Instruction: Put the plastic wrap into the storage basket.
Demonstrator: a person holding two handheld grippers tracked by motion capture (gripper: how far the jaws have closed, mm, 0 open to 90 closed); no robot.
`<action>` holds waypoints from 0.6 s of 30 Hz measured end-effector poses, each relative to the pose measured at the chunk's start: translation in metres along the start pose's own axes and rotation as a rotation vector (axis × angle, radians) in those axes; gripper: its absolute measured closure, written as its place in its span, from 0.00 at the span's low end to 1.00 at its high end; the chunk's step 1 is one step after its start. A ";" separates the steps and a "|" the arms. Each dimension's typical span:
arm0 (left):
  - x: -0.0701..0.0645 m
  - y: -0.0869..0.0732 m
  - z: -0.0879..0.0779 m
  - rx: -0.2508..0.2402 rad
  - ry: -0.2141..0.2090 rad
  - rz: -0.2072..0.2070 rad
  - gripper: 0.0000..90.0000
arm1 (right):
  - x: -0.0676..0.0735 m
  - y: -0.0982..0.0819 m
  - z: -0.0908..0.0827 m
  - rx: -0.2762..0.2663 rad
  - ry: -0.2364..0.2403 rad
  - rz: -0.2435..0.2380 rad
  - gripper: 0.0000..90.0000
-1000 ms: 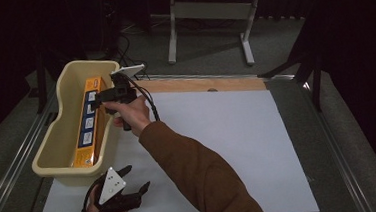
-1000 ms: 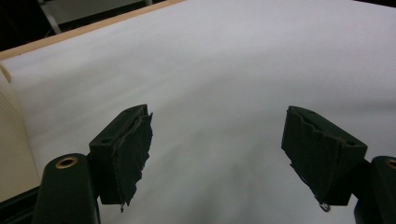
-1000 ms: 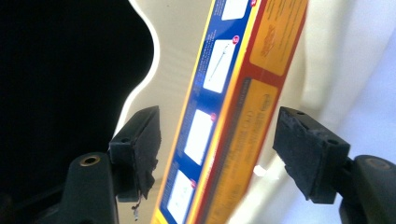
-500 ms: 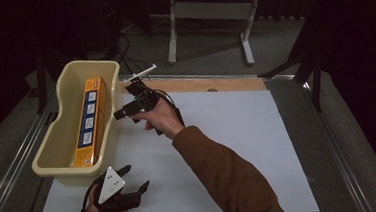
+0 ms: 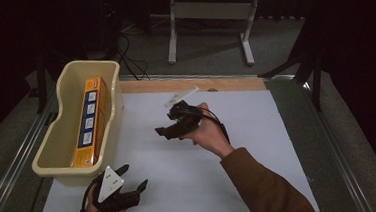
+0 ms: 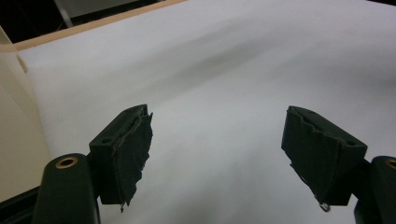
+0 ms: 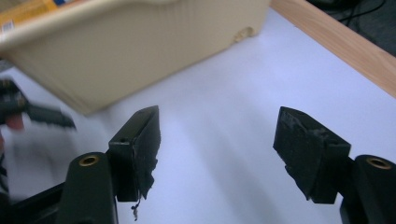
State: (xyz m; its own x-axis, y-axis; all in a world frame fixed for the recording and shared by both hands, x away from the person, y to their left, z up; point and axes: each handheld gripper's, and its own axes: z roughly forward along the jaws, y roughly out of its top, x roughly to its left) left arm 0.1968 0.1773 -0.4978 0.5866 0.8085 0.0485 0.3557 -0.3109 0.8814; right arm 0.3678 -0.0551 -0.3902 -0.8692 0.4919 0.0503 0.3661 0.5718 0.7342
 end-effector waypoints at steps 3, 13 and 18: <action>0.000 0.000 0.000 0.002 0.004 0.001 0.27 | -0.005 -0.028 -0.013 -0.048 -0.024 0.015 0.34; 0.000 0.000 -0.001 0.009 0.020 0.003 0.27 | -0.008 -0.115 -0.051 -0.087 -0.089 0.019 0.30; -0.001 0.001 0.000 0.009 0.027 0.005 0.27 | -0.005 -0.160 -0.072 -0.095 -0.169 0.025 0.27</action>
State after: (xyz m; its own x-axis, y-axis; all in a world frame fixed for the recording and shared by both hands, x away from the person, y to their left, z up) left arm 0.1967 0.1763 -0.4966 0.5688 0.8199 0.0654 0.3593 -0.3192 0.8769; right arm 0.2893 -0.1963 -0.4594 -0.7893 0.6128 -0.0390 0.3470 0.4975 0.7951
